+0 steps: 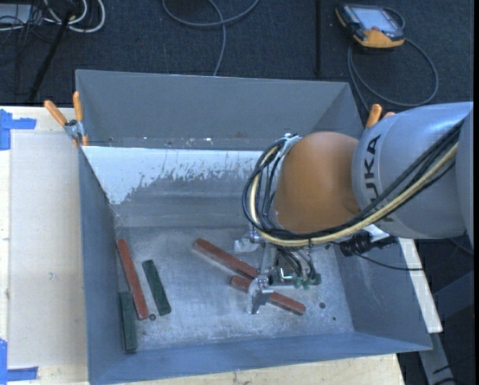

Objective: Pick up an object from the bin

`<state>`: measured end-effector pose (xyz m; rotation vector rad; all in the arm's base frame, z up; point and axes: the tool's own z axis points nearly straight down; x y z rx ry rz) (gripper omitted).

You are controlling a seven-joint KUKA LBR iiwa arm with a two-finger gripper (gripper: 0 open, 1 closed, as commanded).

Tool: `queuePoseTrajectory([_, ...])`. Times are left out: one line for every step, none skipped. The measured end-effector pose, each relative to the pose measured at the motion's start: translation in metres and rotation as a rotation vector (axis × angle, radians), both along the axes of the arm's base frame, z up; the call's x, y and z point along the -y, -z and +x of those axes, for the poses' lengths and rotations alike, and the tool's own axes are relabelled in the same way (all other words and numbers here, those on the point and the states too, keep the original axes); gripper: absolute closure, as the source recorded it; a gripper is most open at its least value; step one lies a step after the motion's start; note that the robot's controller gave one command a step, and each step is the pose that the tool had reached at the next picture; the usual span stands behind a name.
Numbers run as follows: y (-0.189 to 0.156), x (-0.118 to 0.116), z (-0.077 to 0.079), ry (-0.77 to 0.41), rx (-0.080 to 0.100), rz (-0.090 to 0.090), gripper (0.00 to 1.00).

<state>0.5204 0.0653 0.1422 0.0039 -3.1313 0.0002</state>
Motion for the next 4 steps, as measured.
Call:
queuePoseTrajectory([-0.004, 0.000, 0.002, 0.002, 0.008, 0.001, 0.00])
queuePoseTrajectory([0.066, 0.030, 0.037, 0.128, 0.019, 0.003, 1.00])
queuePoseTrajectory([0.066, 0.030, 0.037, 0.129, 0.019, 0.003, 1.00])
queuePoseTrajectory([-0.076, 0.018, 0.048, 0.124, 0.013, 0.000, 1.00])
